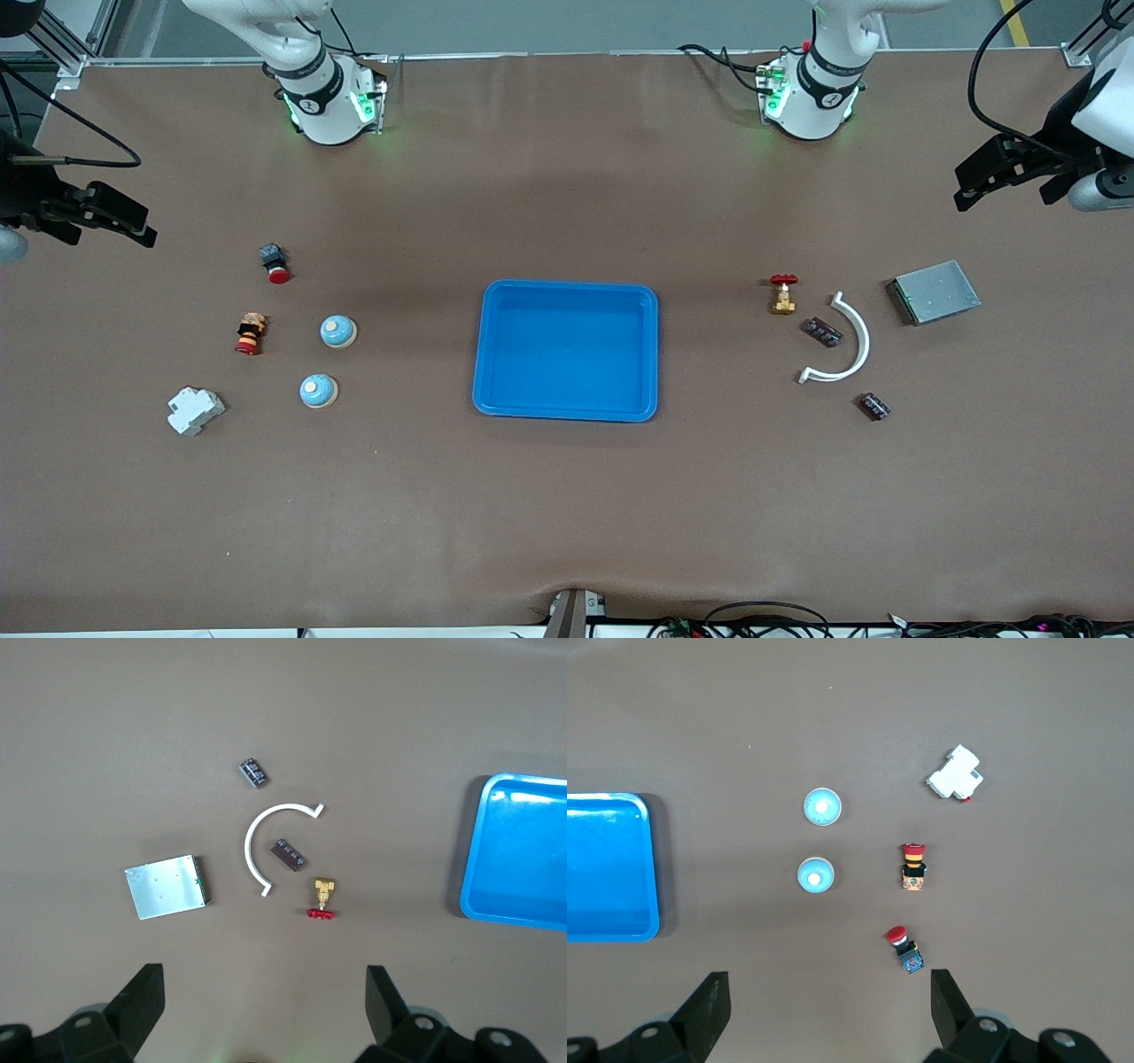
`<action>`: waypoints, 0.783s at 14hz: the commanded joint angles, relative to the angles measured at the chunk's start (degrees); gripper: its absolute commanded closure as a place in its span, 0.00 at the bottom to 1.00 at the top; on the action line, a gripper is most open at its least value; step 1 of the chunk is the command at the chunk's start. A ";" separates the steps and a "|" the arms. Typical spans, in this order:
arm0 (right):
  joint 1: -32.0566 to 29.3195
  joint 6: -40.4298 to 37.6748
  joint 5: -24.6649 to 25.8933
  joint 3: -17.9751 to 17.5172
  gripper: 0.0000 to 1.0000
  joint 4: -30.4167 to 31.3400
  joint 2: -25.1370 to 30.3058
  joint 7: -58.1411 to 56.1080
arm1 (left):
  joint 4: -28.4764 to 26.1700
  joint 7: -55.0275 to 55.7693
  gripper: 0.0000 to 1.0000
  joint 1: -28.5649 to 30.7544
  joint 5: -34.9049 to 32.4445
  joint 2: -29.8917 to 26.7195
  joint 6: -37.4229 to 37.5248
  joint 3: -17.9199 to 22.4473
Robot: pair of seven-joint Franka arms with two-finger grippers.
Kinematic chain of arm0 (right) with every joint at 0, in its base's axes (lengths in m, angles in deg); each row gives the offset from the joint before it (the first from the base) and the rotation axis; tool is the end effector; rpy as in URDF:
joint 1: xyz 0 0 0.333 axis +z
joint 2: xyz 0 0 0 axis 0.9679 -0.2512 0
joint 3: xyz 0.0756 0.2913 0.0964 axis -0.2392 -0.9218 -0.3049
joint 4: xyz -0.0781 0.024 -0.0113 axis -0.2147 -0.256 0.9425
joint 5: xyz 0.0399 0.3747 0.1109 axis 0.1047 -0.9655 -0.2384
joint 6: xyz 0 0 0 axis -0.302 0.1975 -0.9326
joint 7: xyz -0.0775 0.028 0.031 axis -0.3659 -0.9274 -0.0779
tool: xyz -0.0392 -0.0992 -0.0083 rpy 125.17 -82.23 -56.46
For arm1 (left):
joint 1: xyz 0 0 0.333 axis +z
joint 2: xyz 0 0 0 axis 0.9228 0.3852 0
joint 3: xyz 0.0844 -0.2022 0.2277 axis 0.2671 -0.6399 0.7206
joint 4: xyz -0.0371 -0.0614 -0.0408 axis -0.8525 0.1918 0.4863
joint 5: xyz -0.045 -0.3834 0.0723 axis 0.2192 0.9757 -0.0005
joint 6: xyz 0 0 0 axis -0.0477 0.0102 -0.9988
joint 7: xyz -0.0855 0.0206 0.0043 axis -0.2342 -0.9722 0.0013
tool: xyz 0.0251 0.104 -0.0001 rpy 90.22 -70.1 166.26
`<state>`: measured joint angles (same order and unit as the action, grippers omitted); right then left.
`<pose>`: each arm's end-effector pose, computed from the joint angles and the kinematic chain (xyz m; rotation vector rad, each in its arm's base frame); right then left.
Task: Place electrolytic capacitor and blue bell in tray
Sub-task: 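Move the left gripper toward a capacitor while the right gripper reaches a bell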
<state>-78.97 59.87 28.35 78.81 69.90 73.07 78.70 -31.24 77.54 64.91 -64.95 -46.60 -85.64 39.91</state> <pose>0.5479 -0.0020 0.6287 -3.1098 0.0973 0.0190 0.5265 -0.0640 0.6684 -3.1165 -0.0899 -0.0246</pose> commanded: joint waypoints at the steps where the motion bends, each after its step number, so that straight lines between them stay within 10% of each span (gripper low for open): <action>1: 0.27 0.63 0.92 0.21 0.00 -0.67 -0.39 -0.48 | 1.68 -0.73 0.00 0.23 -0.16 0.25 1.35 -0.04; 6: 0.27 0.72 0.92 0.21 0.00 0.03 -0.48 -0.48 | 0.98 -0.73 0.00 1.72 -1.21 3.57 1.79 -0.04; 11: 0.18 2.64 0.92 0.12 0.00 3.88 -0.21 -0.39 | -14.72 9.27 0.00 1.29 -1.21 4.02 -7.32 -0.65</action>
<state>-78.97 60.63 28.35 78.81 71.36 72.59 78.68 -39.34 83.63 66.34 -65.01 -41.18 -88.03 39.60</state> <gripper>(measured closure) 0.000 0.000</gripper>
